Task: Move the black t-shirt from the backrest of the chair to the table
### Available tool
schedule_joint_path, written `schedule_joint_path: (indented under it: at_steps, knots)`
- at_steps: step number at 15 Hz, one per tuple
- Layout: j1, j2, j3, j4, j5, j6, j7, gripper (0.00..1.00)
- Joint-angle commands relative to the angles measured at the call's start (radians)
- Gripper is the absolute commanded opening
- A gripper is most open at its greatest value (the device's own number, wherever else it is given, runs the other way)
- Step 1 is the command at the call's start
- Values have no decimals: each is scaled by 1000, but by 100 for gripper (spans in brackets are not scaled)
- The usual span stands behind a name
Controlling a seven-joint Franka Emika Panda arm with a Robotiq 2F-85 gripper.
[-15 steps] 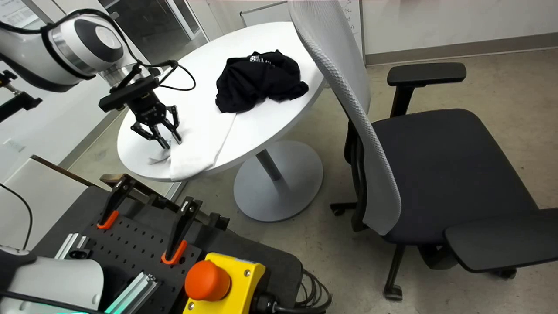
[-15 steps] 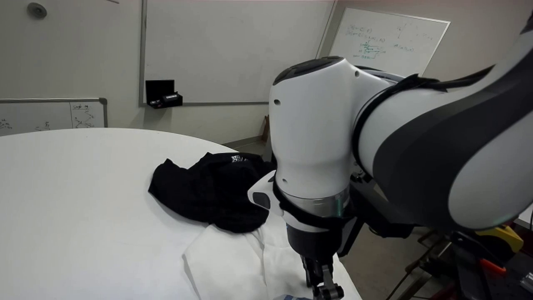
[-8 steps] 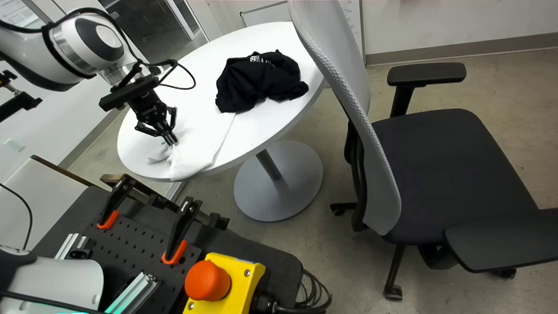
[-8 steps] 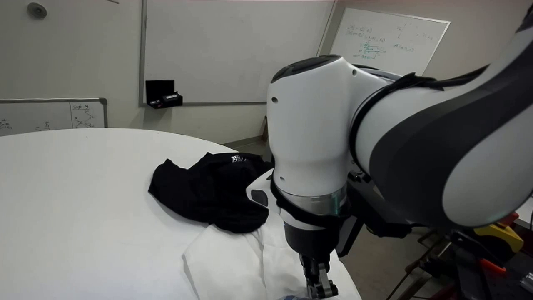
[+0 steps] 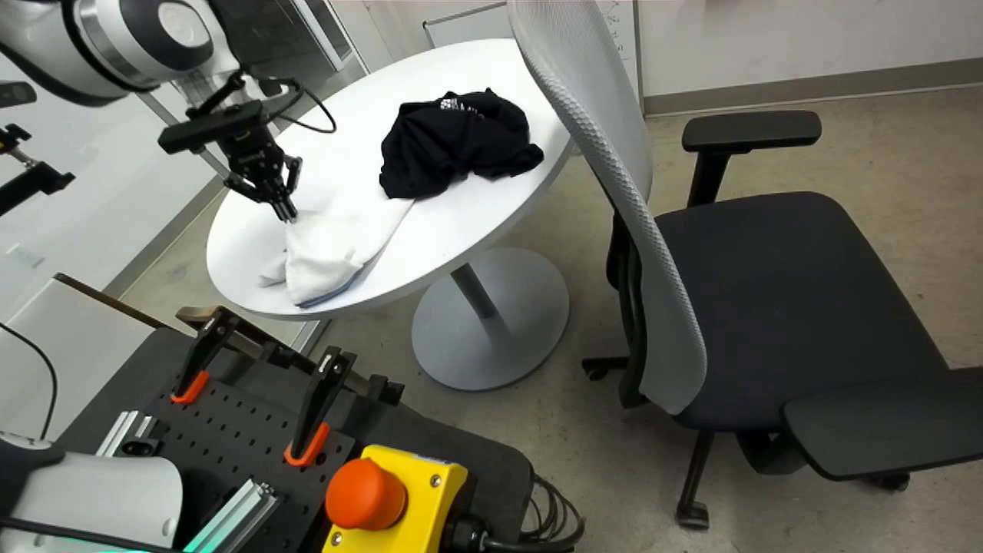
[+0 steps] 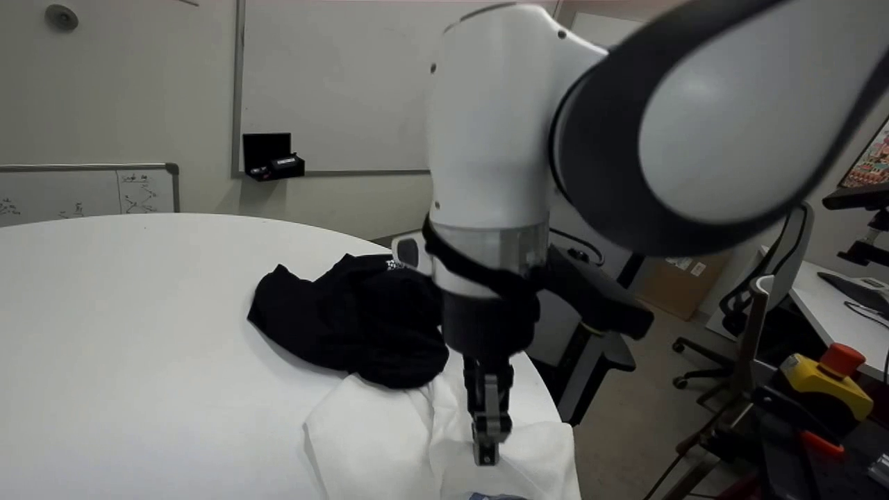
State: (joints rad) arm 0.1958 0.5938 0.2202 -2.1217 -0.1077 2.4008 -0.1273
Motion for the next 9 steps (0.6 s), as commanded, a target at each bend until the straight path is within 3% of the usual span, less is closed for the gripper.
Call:
schedule_joint_path:
  at_steps: [1, 5, 9]
  knots:
    - [-100, -140, 70, 4, 179, -46, -65, 1]
    - [-160, -298, 93, -12, 366, -72, -126, 1]
    - [-159, -437, 54, -12, 488, -97, -98, 1]
